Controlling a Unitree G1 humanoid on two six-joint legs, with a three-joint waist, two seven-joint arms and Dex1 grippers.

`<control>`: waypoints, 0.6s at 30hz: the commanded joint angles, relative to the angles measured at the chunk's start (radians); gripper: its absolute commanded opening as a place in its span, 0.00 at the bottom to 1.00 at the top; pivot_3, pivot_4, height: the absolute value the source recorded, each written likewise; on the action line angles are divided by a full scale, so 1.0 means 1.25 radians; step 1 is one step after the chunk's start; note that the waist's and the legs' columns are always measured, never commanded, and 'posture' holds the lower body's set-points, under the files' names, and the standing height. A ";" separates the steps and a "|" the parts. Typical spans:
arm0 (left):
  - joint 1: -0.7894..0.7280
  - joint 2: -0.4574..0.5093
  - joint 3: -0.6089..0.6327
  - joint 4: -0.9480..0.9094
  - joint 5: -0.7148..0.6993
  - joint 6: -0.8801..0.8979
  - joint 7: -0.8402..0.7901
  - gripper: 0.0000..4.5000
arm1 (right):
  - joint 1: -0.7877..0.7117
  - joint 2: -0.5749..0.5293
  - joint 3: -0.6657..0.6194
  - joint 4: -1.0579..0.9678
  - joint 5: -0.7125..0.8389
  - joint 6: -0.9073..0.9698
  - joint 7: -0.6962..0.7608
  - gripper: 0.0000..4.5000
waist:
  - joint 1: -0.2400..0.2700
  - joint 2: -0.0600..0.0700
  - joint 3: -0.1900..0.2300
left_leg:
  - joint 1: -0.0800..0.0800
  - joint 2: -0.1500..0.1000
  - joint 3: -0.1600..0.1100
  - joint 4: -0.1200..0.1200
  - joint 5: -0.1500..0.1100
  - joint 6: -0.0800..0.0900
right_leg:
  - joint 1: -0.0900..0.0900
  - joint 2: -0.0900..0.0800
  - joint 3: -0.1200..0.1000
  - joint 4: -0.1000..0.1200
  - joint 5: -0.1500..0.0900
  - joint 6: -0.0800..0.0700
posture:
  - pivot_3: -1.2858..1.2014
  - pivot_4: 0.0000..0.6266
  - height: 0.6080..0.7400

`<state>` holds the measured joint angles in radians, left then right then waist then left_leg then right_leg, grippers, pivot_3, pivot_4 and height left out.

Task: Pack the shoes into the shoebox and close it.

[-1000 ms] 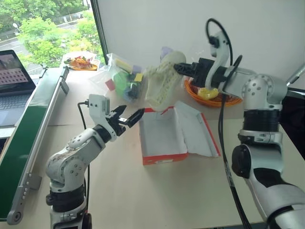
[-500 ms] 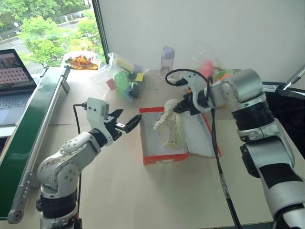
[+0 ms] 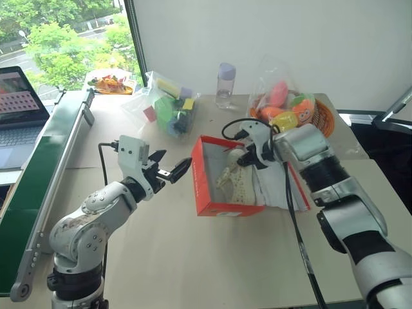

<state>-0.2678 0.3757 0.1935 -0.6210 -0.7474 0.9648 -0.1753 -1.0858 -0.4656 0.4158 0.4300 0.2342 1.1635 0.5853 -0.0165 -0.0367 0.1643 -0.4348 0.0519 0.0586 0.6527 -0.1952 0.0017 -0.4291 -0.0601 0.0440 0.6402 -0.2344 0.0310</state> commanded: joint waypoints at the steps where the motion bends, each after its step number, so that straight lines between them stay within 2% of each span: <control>1: -0.002 0.006 -0.002 -0.045 -0.006 -0.012 0.004 1.00 | 0.005 0.016 -0.018 -0.011 -0.028 -0.014 -0.006 0.12 | 0.000 0.000 0.000 | 0.000 0.000 0.000 0.000 0.000 0.000 | 0.000 0.000 0.000 0.000 0.000 0.000 | 0.52 0.24 1.00; 2: -0.003 0.007 -0.003 -0.043 -0.006 -0.012 0.004 1.00 | 0.003 0.021 -0.017 -0.012 -0.032 0.002 -0.007 0.29 | 0.000 0.000 0.000 | 0.000 0.000 0.000 0.000 0.000 0.000 | 0.000 0.000 0.000 0.001 0.000 0.000 | 0.52 0.24 1.00; 4: -0.005 0.008 -0.004 -0.041 -0.006 -0.013 0.004 1.00 | 0.001 0.029 -0.019 -0.018 -0.036 0.025 -0.007 0.36 | 0.000 0.000 0.000 | 0.000 0.000 0.000 0.001 0.000 0.000 | 0.000 0.000 0.000 0.001 0.000 0.000 | 0.52 0.24 1.00; 6: -0.006 0.008 -0.003 -0.037 -0.005 -0.014 0.002 1.00 | 0.000 0.035 -0.024 -0.028 -0.036 0.039 -0.009 0.55 | 0.000 0.000 0.000 | 0.000 0.000 0.000 0.001 0.000 0.000 | 0.000 0.000 0.000 0.001 0.000 0.000 | 0.52 0.24 1.00; 12: -0.005 0.009 -0.009 -0.021 0.003 -0.024 -0.005 1.00 | -0.013 0.034 -0.037 -0.077 -0.026 0.094 -0.008 0.99 | 0.002 0.000 0.000 | 0.000 0.000 0.000 0.001 0.000 0.000 | 0.000 0.000 0.000 0.001 0.000 0.000 | 0.52 0.24 1.00; 18: -0.001 0.014 -0.008 -0.019 0.003 -0.025 -0.010 1.00 | -0.056 0.032 -0.072 -0.133 -0.012 0.145 -0.005 0.99 | 0.002 0.000 0.000 | 0.000 0.000 0.000 0.001 0.000 0.000 | 0.000 0.000 0.000 0.001 0.000 0.000 | 0.52 0.24 1.00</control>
<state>-0.2676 0.3866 0.1799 -0.6270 -0.7470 0.9620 -0.1789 -1.0977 -0.4144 0.3731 0.3269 0.2116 1.3173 0.5793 -0.0146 -0.0367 0.1644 -0.4347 0.0519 0.0583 0.6539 -0.1952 0.0016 -0.4292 -0.0601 0.0437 0.6416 -0.2344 0.0309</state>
